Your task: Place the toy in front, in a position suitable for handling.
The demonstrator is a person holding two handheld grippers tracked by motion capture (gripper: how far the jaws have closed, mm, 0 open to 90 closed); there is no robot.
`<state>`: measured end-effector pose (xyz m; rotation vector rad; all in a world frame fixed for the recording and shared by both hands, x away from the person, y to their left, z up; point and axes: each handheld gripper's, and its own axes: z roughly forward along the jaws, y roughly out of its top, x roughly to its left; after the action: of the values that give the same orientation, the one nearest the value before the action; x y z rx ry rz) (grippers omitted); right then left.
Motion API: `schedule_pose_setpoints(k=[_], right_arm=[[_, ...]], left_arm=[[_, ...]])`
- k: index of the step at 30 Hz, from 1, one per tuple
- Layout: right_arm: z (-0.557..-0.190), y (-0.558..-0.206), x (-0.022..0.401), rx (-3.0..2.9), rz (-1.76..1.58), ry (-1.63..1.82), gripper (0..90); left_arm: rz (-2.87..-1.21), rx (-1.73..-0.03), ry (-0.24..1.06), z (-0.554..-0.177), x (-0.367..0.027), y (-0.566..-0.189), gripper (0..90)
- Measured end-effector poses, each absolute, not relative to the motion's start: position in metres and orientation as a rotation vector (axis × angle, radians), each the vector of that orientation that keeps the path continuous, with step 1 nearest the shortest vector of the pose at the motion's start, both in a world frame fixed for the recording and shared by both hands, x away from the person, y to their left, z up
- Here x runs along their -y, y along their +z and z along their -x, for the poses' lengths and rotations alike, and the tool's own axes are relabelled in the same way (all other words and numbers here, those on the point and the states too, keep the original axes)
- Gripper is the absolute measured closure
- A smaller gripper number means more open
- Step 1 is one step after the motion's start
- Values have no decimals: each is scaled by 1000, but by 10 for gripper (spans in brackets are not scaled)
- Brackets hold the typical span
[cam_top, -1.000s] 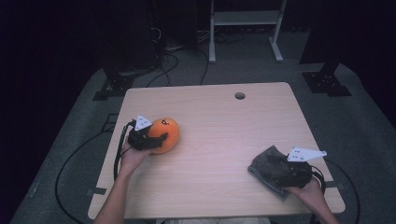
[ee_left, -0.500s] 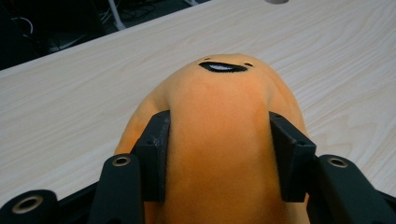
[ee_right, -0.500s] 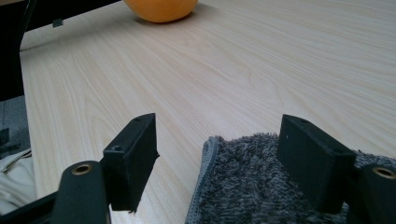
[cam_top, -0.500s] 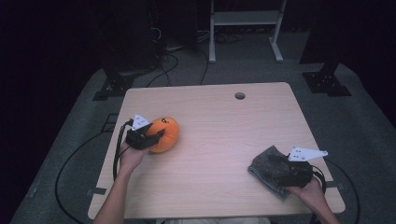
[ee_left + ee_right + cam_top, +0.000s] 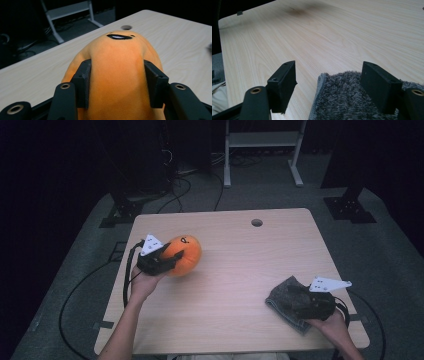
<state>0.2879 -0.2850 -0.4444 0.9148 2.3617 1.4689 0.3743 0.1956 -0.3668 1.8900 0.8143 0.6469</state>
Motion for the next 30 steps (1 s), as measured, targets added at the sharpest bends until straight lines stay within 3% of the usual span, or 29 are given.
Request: schedule_pose_setpoints(k=[30], right_arm=[[-287, -443, 293, -2335, -915, 1474, 275]], left_arm=[[-2017, -542, 486, -353, -85, -391, 462]])
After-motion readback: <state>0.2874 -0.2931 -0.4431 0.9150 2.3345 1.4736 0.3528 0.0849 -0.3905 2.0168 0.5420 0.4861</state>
